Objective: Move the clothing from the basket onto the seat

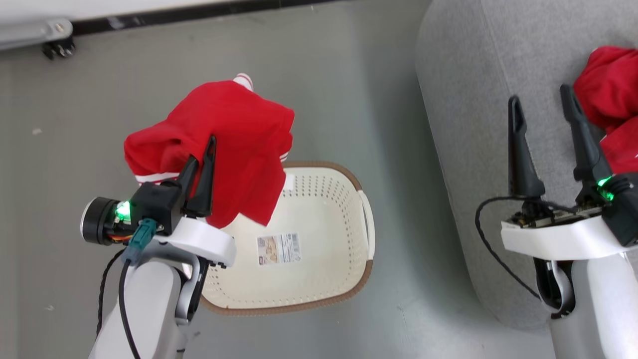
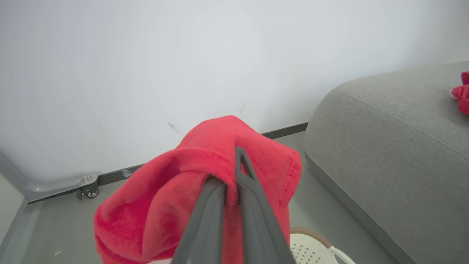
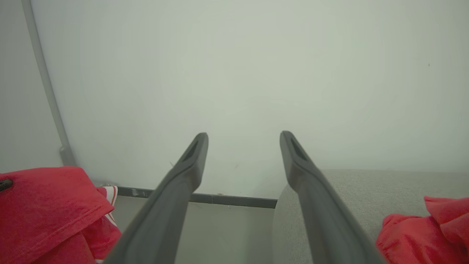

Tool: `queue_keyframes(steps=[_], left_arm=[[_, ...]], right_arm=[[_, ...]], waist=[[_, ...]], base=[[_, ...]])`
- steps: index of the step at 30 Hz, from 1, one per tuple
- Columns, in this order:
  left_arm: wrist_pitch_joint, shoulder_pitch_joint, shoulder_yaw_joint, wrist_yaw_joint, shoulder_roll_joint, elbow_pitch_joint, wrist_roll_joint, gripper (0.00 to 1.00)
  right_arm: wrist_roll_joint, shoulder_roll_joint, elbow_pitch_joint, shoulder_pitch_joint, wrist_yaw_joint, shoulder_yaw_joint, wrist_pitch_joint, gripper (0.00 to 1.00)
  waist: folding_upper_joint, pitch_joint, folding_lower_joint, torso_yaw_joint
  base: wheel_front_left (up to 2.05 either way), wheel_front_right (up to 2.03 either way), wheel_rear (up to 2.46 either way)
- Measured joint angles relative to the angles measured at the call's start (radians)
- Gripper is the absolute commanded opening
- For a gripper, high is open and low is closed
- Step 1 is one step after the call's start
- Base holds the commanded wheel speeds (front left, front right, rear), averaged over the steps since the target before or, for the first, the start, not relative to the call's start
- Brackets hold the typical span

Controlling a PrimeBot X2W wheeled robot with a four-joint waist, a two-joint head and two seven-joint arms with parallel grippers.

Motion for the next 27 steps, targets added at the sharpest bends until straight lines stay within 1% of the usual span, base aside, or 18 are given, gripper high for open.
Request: queue_keyframes(steps=[15, 27], left_arm=[[0.0, 0.091, -0.014, -0.002, 0.002, -0.07, -0.001, 0.0], [0.0, 0.149, -0.049, -0.029, 0.003, -0.078, -0.002, 0.0]], right_arm=[[-0.005, -0.006, 0.04, 0.078, 0.0, 0.003, 0.0, 1.0], [-0.01, -0.016, 0.062, 0.16, 0.0, 0.014, 0.003, 1.0]], waist=[[0.0, -0.158, 0.0, 0.045], [0.0, -0.29, 0.0, 0.074]], base=[[0.0, 0.0, 0.0], [0.0, 0.0, 0.0]])
